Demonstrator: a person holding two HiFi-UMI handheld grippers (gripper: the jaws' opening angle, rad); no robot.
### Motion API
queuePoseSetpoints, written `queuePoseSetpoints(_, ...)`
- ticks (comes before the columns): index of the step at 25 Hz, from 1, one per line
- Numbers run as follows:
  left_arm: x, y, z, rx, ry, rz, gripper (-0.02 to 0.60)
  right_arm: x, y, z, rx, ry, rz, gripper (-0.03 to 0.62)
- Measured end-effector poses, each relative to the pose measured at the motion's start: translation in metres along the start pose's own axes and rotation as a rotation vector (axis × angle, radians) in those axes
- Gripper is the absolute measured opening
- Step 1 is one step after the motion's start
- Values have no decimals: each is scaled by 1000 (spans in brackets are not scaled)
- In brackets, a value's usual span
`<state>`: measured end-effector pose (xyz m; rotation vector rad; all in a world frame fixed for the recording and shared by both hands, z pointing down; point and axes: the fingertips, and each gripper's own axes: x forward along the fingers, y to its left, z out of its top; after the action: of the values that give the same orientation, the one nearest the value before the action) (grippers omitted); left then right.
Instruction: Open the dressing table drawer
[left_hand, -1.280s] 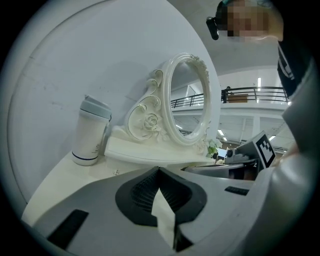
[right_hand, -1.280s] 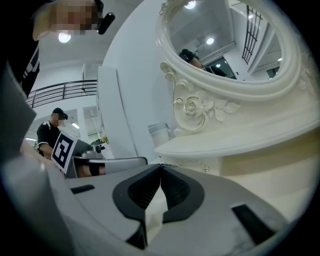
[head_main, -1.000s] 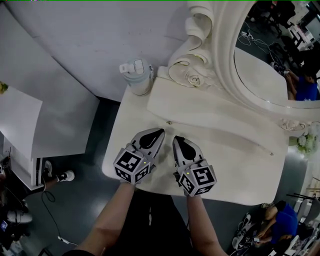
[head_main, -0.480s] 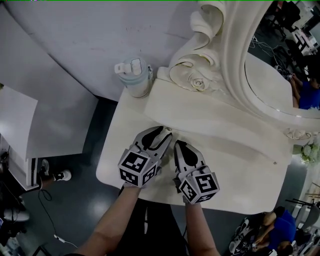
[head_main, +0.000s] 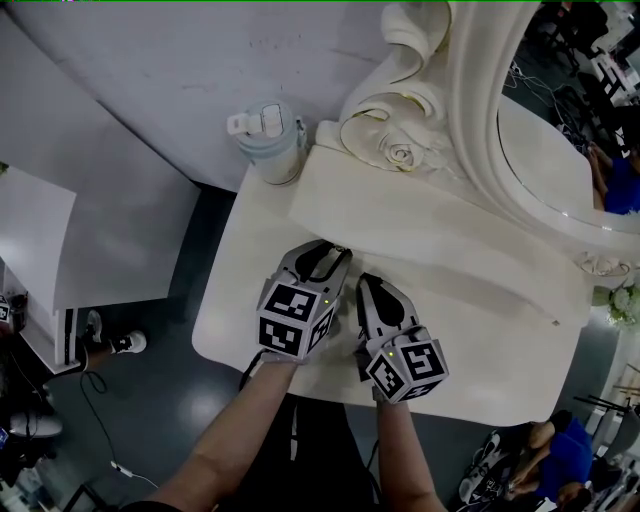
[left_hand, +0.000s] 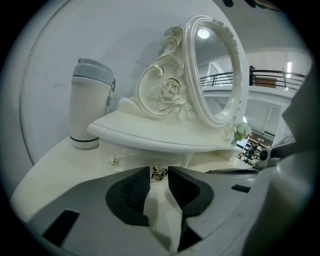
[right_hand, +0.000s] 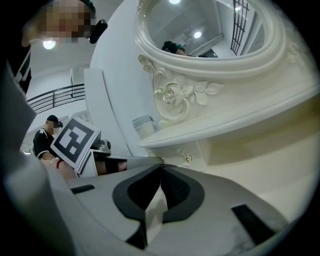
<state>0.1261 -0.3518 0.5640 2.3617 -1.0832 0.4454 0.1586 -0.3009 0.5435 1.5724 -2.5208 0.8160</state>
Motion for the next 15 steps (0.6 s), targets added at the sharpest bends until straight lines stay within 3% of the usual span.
queuePoseSetpoints(15,-2,-6,-6,-12,49,-21,104,-10,1,-4,15,2,0,5)
